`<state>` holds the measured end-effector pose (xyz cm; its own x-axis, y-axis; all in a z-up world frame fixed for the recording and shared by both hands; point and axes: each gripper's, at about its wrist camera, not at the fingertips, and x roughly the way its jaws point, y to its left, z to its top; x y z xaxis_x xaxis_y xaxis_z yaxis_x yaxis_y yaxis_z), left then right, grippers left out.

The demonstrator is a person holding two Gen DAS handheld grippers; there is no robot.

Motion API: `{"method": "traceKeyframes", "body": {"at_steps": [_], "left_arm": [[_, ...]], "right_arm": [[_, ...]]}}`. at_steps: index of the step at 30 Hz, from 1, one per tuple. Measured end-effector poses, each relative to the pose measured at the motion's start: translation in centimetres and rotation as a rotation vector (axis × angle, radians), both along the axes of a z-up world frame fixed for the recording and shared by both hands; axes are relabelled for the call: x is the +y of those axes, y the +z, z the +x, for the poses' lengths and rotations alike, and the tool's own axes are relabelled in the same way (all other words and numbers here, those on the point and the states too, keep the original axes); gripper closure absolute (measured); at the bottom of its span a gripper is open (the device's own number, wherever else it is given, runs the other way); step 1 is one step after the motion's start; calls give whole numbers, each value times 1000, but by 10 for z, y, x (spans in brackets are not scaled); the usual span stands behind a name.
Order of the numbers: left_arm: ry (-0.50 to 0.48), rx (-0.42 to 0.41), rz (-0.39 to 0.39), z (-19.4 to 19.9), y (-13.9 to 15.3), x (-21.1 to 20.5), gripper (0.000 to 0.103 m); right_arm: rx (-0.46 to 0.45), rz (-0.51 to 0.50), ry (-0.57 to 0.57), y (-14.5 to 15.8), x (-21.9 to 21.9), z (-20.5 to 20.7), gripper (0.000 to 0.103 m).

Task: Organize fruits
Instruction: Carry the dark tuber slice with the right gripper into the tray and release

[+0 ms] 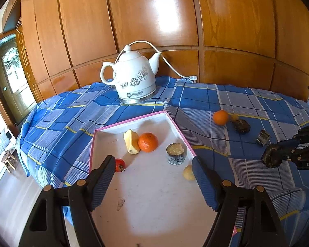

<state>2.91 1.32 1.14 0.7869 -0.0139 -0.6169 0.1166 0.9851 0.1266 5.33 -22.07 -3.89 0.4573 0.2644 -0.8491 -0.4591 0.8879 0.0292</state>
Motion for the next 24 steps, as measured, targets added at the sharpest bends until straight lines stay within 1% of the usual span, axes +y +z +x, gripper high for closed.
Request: {"method": "traceKeyframes", "body": {"at_steps": [6,10,13,18,21,24], "left_arm": [[8,6,-18,1,0,9,26],[42,14,-37,3,-1,23,26],[77,15,-48,5,-2,35,26],[142,23,-66,4,-7,61,26],[172,30,-72,3,-11,73,26],[193,39,-80,1,-16,82,26]], "right_arm": [[22,10,-24,-1,-3,5,78],[12,62,-26,13,7,6,78],[-4,107,17,25,31,4,78],[-14,210,109,42,86,4,78],[-9,240,151,44,119,8,78],[11,249,172,40,148,16,78]]}}
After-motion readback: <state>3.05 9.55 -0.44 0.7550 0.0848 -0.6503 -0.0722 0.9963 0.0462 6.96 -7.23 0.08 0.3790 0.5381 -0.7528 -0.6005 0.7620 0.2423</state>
